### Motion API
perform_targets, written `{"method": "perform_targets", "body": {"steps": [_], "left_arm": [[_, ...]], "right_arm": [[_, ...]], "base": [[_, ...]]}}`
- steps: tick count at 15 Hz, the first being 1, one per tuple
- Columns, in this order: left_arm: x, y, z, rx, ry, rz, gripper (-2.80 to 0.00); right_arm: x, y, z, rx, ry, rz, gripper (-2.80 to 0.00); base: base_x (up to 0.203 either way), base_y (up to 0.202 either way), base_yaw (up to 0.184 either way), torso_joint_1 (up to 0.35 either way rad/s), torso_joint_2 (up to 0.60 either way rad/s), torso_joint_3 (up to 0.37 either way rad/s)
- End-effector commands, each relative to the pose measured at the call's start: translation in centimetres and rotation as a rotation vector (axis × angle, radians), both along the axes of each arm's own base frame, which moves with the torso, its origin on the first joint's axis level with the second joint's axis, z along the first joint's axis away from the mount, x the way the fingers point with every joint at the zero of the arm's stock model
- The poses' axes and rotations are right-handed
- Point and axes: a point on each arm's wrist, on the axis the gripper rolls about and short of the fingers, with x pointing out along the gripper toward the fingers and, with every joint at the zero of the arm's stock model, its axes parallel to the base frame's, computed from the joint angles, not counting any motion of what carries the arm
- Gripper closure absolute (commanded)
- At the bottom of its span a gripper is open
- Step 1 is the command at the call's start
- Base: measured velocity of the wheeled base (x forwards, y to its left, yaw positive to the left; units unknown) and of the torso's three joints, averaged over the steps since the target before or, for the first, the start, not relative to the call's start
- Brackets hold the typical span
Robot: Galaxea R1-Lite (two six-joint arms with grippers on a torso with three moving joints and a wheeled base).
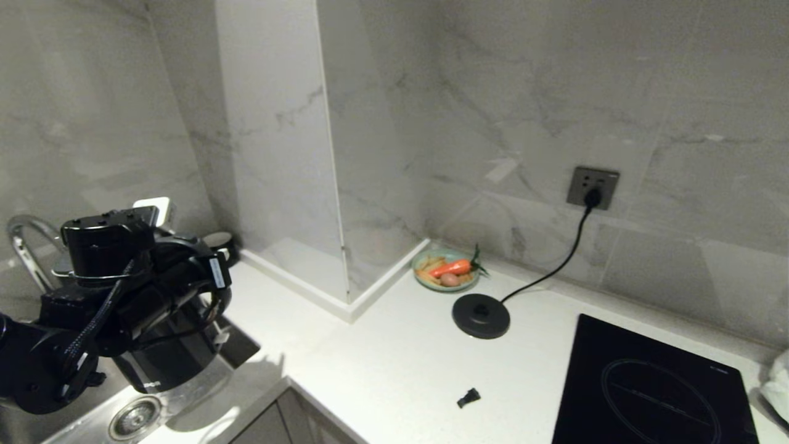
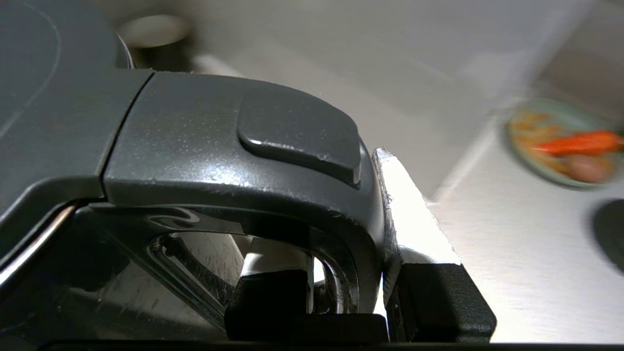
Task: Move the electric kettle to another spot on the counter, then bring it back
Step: Place it on the power base
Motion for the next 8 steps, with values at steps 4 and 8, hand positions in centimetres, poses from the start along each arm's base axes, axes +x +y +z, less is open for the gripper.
{"method": "perform_targets", "body": {"steps": [4, 8], "left_arm": [[-2.4, -0.1, -0.8, -0.003, 0.035, -0.015, 0.0], [-5.4, -0.3, -0.9, -0.034, 0.039, -0.032, 0.0]], "right_arm": [[0.0, 0.0, 0.0, 0.0, 0.0, 0.002, 0.0], [0.0, 0.0, 0.0, 0.0, 0.0, 0.0, 0.0]], "base": [[0.001, 0.01, -0.176, 0.001, 0.0, 0.003], [0.003, 0.009, -0.177, -0.001, 0.0, 0.001]]}}
